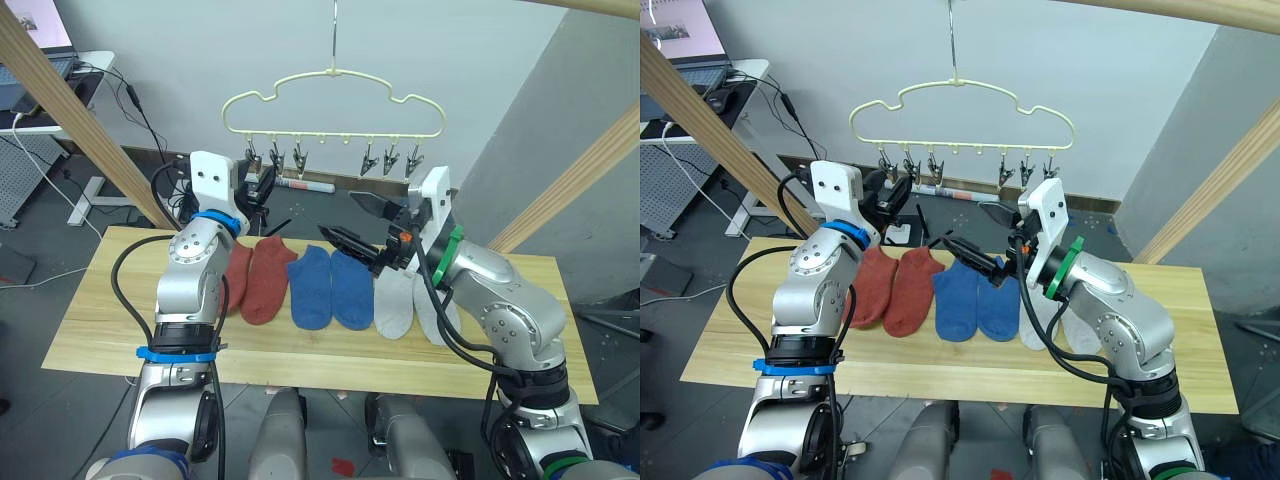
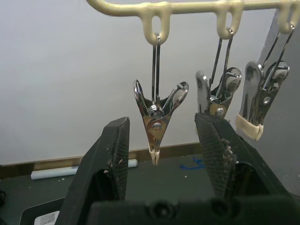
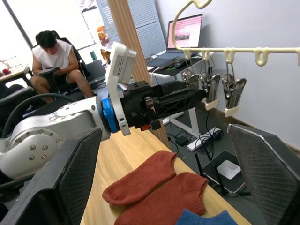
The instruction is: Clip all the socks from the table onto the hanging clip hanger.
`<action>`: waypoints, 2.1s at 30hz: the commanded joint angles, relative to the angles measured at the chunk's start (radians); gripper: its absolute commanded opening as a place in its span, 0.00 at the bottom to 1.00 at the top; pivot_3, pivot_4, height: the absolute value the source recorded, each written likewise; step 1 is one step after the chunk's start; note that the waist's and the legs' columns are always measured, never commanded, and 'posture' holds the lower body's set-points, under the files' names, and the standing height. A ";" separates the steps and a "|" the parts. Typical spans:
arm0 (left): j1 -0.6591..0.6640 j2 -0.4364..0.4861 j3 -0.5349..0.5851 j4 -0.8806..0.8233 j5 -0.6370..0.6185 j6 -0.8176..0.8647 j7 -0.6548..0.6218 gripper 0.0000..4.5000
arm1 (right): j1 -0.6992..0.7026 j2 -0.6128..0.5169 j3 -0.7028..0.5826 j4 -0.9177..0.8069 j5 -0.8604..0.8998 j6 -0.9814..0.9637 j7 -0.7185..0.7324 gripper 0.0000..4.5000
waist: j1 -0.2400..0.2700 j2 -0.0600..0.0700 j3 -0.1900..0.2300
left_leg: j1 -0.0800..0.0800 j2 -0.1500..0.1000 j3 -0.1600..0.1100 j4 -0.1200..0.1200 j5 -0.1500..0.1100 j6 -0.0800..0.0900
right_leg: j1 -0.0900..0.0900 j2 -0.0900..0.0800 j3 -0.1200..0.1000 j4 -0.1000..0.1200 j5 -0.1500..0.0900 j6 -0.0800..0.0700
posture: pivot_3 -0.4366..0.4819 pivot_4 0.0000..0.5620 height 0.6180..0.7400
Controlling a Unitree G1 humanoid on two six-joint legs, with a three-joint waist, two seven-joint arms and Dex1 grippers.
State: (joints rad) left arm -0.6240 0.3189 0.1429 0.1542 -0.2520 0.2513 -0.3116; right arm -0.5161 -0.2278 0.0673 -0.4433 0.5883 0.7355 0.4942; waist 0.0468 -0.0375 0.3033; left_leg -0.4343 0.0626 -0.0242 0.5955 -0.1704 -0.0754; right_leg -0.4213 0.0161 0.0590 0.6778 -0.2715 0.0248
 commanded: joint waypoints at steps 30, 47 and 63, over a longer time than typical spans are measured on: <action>-0.074 0.029 -0.002 -0.008 0.055 -0.059 0.008 0.53 | -0.025 -0.003 -0.019 -0.063 0.070 0.008 -0.041 1.00 | -0.006 0.000 0.001 | 0.000 0.000 0.000 0.000 0.000 0.000 | 0.000 0.000 -0.001 0.000 0.000 0.000 | 0.64 0.56 1.00; -0.074 0.025 0.001 0.019 0.058 -0.072 -0.022 0.45 | -0.018 -0.014 -0.022 -0.059 0.081 0.007 -0.050 1.00 | -0.018 0.000 0.004 | -0.001 0.000 -0.001 0.000 0.000 0.000 | 0.000 0.000 -0.001 0.000 0.000 0.001 | 0.63 0.57 1.00; -0.058 0.042 0.017 -0.013 0.055 -0.033 -0.021 0.03 | 0.118 -0.104 0.001 -0.006 -0.127 -0.015 -0.189 1.00 | -0.019 0.000 0.004 | -0.001 0.000 -0.001 -0.001 0.000 0.000 | 0.000 -0.001 -0.001 -0.001 -0.001 0.001 | 0.65 0.59 1.00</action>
State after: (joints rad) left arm -0.6826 0.3445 0.1439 0.1917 -0.1954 0.2149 -0.3370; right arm -0.4268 -0.3138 0.0662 -0.4466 0.5412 0.7467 0.3637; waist 0.0276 -0.0378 0.3073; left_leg -0.4357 0.0623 -0.0246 0.5948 -0.1705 -0.0757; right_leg -0.4218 0.0153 0.0581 0.6762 -0.2721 0.0258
